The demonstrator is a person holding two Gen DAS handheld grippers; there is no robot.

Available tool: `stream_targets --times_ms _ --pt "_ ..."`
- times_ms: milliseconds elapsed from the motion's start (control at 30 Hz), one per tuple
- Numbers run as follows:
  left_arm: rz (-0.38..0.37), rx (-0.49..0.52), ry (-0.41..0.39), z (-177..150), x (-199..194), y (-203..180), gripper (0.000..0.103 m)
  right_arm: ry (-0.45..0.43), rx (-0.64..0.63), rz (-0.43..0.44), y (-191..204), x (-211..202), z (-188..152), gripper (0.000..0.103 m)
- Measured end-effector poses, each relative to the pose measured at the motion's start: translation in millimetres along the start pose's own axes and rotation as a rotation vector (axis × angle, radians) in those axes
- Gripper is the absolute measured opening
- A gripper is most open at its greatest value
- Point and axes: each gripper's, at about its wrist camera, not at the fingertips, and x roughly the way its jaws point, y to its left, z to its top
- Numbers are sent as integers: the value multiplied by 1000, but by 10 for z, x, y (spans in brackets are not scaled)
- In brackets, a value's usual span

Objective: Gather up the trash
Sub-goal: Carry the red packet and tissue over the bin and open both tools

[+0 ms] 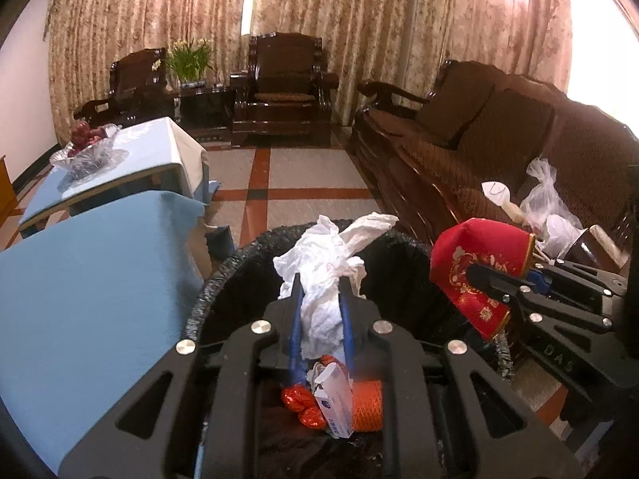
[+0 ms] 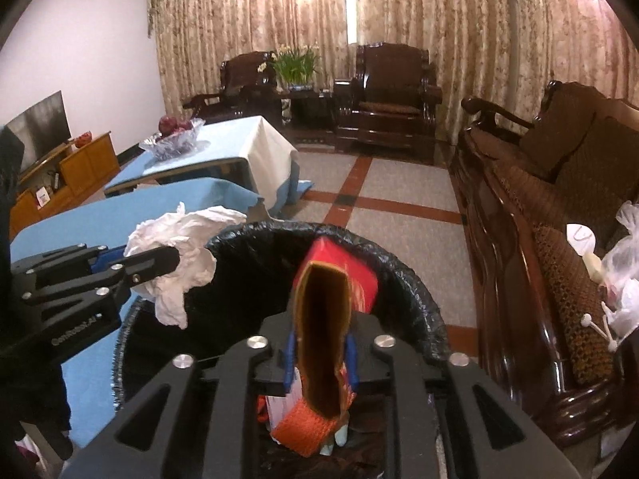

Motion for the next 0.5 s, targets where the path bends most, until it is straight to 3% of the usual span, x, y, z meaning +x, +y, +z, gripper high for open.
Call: stream_targets --times_ms 167,233,333,400,500 --pt "-16 -29 19 11 103 58 36 22 10 -11 -45 135 -75 29" --pt "-11 -33 22 13 115 82 40 23 13 -15 -47 139 -97 50" --pt "-9 -43 22 16 117 118 50 16 9 -23 -37 107 -111 59" --pt "-5 -48 20 17 100 142 56 17 4 -28 -16 87 -112 76" --pt "8 -53 10 28 33 174 72 12 4 -34 9 27 -117 89"
